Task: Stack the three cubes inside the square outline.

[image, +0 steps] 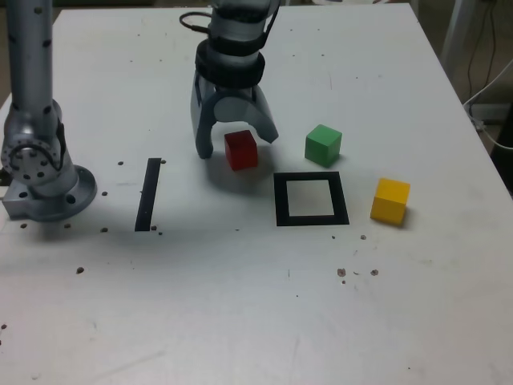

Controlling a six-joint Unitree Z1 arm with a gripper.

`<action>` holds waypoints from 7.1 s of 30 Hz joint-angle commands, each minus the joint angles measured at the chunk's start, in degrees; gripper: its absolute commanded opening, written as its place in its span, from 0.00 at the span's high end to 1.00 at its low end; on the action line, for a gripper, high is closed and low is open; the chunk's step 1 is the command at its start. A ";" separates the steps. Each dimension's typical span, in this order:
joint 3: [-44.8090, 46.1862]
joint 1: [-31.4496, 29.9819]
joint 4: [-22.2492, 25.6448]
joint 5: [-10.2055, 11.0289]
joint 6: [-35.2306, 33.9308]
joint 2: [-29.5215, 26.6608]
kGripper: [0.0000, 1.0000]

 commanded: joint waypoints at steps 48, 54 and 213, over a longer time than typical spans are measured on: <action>-4.97 -6.14 2.98 -3.41 1.87 -2.79 0.81; -9.74 -14.40 5.86 -5.14 -2.53 -1.49 0.81; -50.63 -20.95 16.67 0.58 13.70 24.87 0.76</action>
